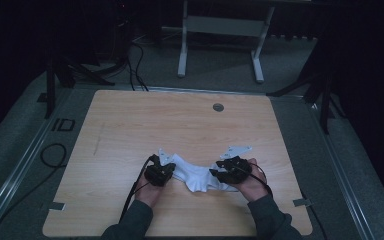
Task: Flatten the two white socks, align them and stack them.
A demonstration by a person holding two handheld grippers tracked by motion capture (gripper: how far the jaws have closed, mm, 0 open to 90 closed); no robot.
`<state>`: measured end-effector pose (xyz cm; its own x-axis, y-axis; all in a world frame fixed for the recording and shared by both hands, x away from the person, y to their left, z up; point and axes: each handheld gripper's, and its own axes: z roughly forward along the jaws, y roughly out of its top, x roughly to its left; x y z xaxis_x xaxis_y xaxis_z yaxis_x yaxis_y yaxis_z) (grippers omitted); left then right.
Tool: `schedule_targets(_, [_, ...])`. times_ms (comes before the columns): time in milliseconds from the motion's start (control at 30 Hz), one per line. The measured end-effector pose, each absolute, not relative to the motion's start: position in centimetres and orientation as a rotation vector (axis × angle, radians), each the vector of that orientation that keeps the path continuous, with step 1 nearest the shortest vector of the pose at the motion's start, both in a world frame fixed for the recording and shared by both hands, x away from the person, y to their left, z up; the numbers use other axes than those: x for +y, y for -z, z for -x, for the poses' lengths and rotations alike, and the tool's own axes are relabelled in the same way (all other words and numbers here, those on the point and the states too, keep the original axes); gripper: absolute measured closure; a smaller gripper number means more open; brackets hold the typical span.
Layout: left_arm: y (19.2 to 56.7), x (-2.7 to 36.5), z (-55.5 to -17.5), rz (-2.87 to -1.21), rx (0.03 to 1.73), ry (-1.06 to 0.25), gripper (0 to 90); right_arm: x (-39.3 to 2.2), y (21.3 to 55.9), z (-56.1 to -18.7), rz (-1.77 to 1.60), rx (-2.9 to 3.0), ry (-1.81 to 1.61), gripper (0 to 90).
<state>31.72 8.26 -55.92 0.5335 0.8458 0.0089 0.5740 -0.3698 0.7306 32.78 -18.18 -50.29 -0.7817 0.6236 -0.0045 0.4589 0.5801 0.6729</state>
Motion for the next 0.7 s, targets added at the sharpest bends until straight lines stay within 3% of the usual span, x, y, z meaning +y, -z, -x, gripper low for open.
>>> schedule_targets(367, [56.0,8.3,-31.7,-2.085,1.141,-0.509,89.8,-20.1,51.0,-33.0,-0.996,2.543,-0.968,58.3])
schedule_targets(500, [56.0,8.3,-31.6,-2.083,1.142,-0.509,89.8,-20.6,51.2,-33.1,-1.036,2.543,-0.972,65.2])
schedule_targets(700, [56.0,8.3,-31.6,-2.083,1.142,-0.508,89.8,-21.2,52.2,-33.2,-1.111,2.542,-0.915,66.8])
